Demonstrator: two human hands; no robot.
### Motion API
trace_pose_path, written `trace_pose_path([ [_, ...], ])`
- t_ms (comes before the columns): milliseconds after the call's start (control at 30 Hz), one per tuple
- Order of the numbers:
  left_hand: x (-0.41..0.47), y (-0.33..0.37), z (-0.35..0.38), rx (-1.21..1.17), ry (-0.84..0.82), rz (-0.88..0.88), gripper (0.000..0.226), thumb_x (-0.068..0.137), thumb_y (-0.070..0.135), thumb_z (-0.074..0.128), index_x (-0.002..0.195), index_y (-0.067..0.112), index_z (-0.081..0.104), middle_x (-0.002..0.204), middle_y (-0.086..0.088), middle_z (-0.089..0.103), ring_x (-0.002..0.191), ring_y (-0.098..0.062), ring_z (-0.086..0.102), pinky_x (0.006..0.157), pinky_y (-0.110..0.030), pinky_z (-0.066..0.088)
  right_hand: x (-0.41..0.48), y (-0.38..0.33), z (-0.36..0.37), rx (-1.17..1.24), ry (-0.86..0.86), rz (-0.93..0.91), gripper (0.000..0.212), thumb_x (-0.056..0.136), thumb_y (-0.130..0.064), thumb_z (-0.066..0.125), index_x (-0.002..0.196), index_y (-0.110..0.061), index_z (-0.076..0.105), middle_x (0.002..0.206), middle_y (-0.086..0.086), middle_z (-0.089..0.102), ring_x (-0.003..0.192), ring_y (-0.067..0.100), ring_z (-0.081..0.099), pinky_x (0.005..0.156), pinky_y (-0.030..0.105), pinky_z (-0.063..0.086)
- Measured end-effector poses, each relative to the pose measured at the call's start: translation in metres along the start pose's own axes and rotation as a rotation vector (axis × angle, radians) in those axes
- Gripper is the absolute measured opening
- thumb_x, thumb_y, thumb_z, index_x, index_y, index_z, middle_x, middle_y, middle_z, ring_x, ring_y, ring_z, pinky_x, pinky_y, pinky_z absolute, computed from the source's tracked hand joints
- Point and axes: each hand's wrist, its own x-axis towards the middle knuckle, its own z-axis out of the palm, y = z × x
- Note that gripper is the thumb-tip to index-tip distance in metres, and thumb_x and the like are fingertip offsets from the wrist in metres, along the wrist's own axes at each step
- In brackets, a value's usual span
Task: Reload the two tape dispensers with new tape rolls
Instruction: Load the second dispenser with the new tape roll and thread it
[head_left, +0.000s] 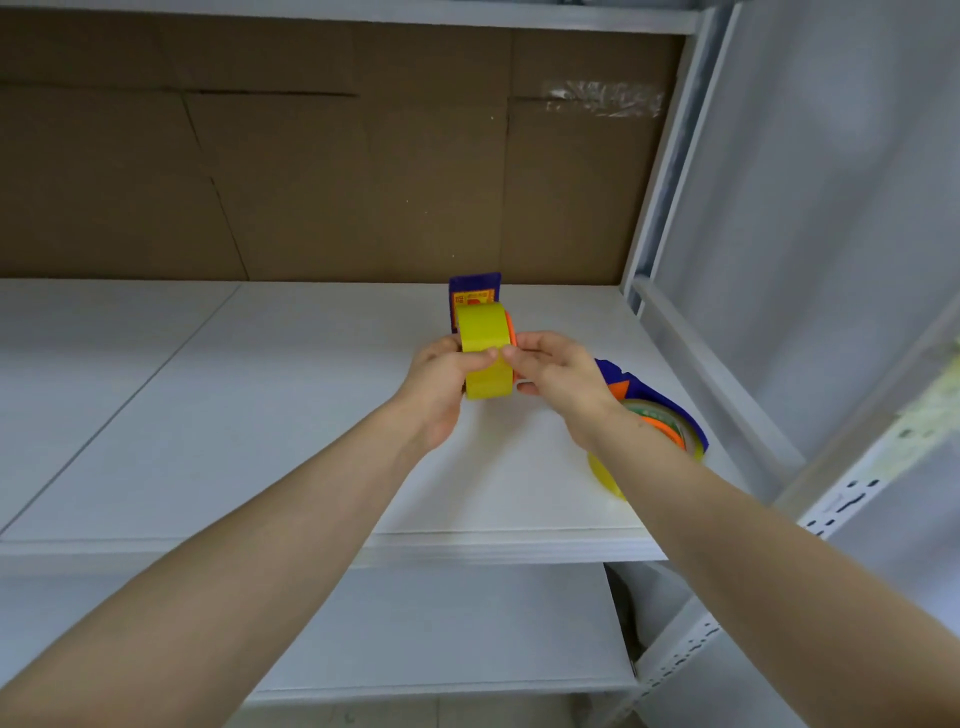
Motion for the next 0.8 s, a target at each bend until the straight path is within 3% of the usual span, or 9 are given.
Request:
trace_pose_path([
  [100,0.0,0.002,-0.005,-0.009,-0.014,-0.021,0.037,0.089,0.002,0.049,0.126,0.004,0.053,0.117,-0.015,0.062,0.106,-0.028,0.059,0.091,-0.036,0.048,-0.001,0.001,-0.001,0.034,-0.037,-0.042,0.017,0.089,-0.018,0.06,0.106,-0.015,0.059,0.099,0.002,0.066,0.084,0.009,0.063,0.069,0.015,0.051],
  [267,-0.002,0.003,-0.006,0.024,-0.007,-0.019,0.039,0.09,0.004,0.049,0.128,0.004,0.052,0.121,-0.016,0.062,0.109,-0.03,0.059,0.095,-0.039,0.046,-0.001,-0.001,0.0,0.077,-0.074,-0.018,0.028,0.088,-0.017,0.061,0.116,-0.011,0.059,0.102,0.003,0.066,0.085,0.01,0.064,0.063,0.012,0.053],
  [400,-0.003,0.003,-0.011,0.064,-0.012,-0.02,0.035,0.09,0.004,0.048,0.124,0.004,0.055,0.121,-0.017,0.062,0.109,-0.03,0.058,0.099,-0.04,0.043,0.006,-0.008,-0.004,0.119,0.076,0.012,0.025,0.09,-0.018,0.055,0.115,-0.013,0.058,0.103,0.003,0.064,0.097,0.018,0.061,0.084,0.029,0.052],
  [467,-0.005,0.005,-0.013,0.084,-0.011,-0.021,0.029,0.09,0.004,0.049,0.118,0.009,0.057,0.116,-0.014,0.062,0.106,-0.028,0.058,0.1,-0.04,0.043,0.014,-0.012,-0.01,0.118,0.182,0.027,0.036,0.092,-0.025,0.053,0.126,-0.017,0.05,0.119,0.002,0.057,0.103,0.019,0.054,0.093,0.034,0.048],
  [533,-0.004,0.007,-0.016,0.167,-0.016,0.01,0.024,0.088,0.004,0.054,0.11,0.012,0.06,0.111,-0.012,0.063,0.104,-0.028,0.058,0.099,-0.04,0.043,0.023,-0.016,-0.013,0.135,0.151,0.078,0.049,0.092,-0.037,0.051,0.138,-0.023,0.039,0.138,0.001,0.047,0.115,0.023,0.049,0.103,0.037,0.042],
  [600,-0.006,0.012,-0.016,0.319,-0.071,0.05,0.026,0.086,0.003,0.058,0.11,0.012,0.061,0.106,-0.011,0.063,0.1,-0.026,0.058,0.089,-0.033,0.047,0.033,-0.019,-0.014,0.146,0.092,0.124,0.058,0.092,-0.047,0.047,0.144,-0.028,0.028,0.148,0.0,0.037,0.131,0.026,0.039,0.11,0.039,0.033],
  [667,-0.003,0.016,-0.016,0.659,-0.172,0.11,0.04,0.085,0.011,0.06,0.125,0.016,0.057,0.114,-0.012,0.059,0.108,-0.028,0.053,0.091,-0.031,0.044,0.041,-0.021,-0.011,0.11,0.065,0.151,0.062,0.09,-0.055,0.043,0.144,-0.029,0.029,0.148,0.0,0.04,0.133,0.023,0.04,0.113,0.039,0.03],
  [733,-0.002,0.02,-0.015,1.244,-0.228,0.162,0.054,0.087,0.024,0.057,0.139,0.029,0.043,0.133,-0.011,0.05,0.124,-0.033,0.038,0.103,-0.029,0.031,0.041,-0.021,-0.008,0.003,0.021,0.221,0.059,0.088,-0.061,0.04,0.134,-0.024,0.046,0.132,0.004,0.056,0.118,0.023,0.052,0.108,0.037,0.036],
  [800,-0.004,0.023,-0.016,1.647,-0.239,0.299,0.053,0.091,0.023,0.052,0.142,0.03,0.037,0.145,-0.002,0.041,0.133,-0.03,0.028,0.107,-0.03,0.018,0.034,-0.018,-0.002,-0.07,-0.06,0.276,0.05,0.087,-0.061,0.044,0.113,-0.021,0.059,0.107,0.001,0.064,0.102,0.023,0.057,0.101,0.039,0.038],
])
